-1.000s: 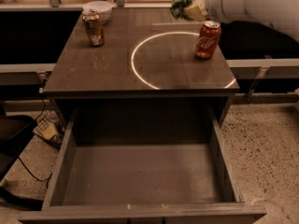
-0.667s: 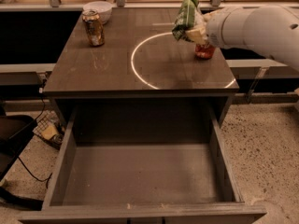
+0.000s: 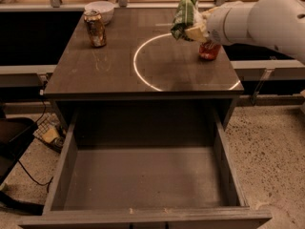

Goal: Place green jalapeno chip bag into top drawer

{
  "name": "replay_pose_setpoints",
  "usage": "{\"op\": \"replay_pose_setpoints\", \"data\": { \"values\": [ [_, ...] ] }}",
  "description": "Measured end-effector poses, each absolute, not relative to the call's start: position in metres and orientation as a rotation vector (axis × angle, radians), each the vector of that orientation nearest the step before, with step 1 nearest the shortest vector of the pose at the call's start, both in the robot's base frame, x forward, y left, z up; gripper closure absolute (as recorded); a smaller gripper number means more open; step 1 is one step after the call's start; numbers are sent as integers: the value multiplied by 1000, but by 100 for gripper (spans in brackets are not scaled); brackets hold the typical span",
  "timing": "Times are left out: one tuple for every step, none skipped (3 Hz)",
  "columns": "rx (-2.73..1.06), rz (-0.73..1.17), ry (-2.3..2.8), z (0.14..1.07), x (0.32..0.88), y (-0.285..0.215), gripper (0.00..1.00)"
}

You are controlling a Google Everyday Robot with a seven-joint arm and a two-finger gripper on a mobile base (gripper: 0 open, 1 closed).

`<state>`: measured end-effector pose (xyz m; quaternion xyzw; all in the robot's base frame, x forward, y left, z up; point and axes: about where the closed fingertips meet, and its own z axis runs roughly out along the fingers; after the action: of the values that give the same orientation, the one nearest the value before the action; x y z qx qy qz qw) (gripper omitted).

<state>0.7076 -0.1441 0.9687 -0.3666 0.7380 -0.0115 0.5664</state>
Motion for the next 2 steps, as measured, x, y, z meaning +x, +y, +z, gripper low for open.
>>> {"op": "replay_pose_setpoints", "data": {
  "values": [
    [-1000, 163, 1693, 981, 676, -116, 100],
    [-1077, 226, 1656, 997, 614, -109, 100]
  ]
}}
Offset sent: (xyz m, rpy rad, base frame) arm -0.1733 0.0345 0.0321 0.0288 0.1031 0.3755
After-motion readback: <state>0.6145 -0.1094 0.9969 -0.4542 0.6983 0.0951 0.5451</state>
